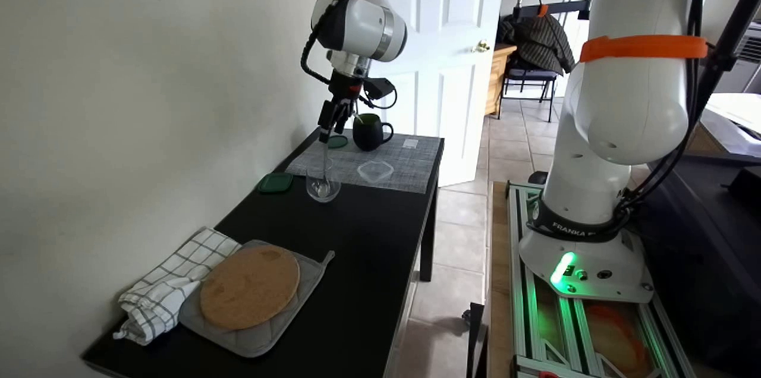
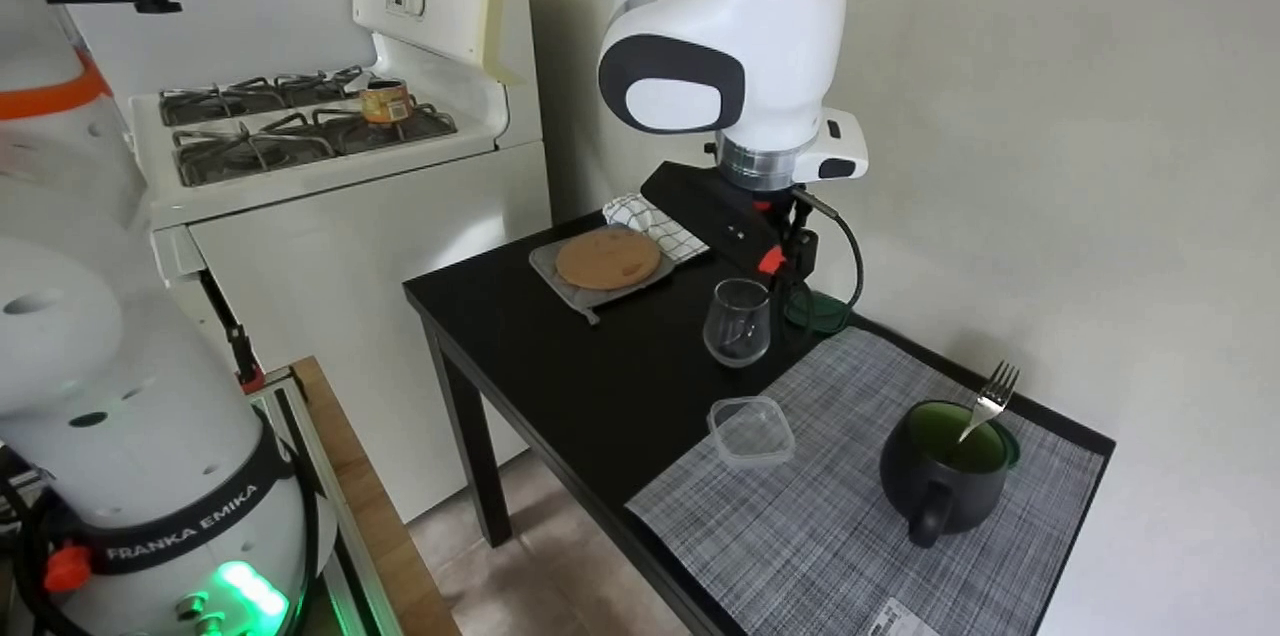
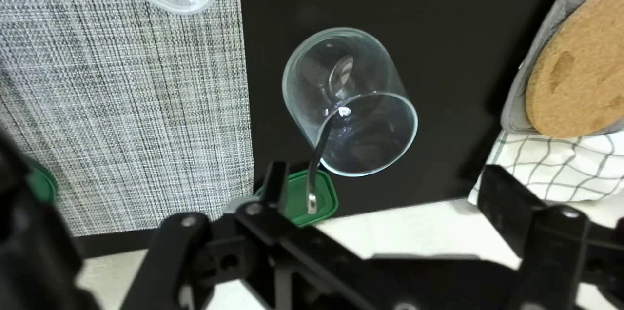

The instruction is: Pick up the silver spoon from the glass cup and put it in the black mug

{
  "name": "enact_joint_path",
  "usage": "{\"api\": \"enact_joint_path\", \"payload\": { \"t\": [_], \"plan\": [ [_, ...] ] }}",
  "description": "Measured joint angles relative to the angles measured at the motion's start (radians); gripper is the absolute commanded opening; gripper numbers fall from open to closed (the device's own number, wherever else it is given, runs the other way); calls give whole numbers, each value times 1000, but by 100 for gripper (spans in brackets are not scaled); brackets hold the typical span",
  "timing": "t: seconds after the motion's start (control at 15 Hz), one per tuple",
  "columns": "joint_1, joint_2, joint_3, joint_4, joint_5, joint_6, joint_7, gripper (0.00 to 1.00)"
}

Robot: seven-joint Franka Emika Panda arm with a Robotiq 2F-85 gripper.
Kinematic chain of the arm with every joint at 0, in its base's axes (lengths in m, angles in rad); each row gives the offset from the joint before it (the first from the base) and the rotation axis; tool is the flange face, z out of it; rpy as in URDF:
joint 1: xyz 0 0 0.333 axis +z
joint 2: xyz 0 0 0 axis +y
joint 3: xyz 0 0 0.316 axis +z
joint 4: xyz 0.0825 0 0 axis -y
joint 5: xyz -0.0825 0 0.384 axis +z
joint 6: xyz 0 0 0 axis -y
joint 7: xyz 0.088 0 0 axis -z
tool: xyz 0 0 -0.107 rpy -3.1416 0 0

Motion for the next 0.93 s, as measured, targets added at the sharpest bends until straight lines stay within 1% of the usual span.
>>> {"api": "enact_joint_path", "payload": {
  "t": [0.07, 0.13, 0.2, 0.27, 0.4, 0.47, 0.53, 0.67, 0.73, 0.8, 0.87, 0.93],
  "plan": [
    [1, 9, 3, 4, 24, 0, -25, 97],
    [1, 18, 6, 8, 46, 0, -49, 81],
    [1, 27, 9, 15, 66, 0, -71, 77],
    [1, 39, 11, 22, 85, 1, -89, 79],
    [1, 63, 13, 39, 124, 1, -125, 71],
    [1, 74, 13, 48, 140, 3, -140, 73],
    [1, 87, 13, 56, 153, 7, -149, 68],
    [1, 109, 13, 70, 176, 22, -165, 67],
    [1, 119, 13, 77, 185, 34, -169, 70],
    [1, 128, 14, 82, 189, 57, -171, 67],
    [1, 137, 14, 85, 192, 82, -171, 67],
    [1, 143, 15, 89, 199, 100, -174, 64]
  ]
}}
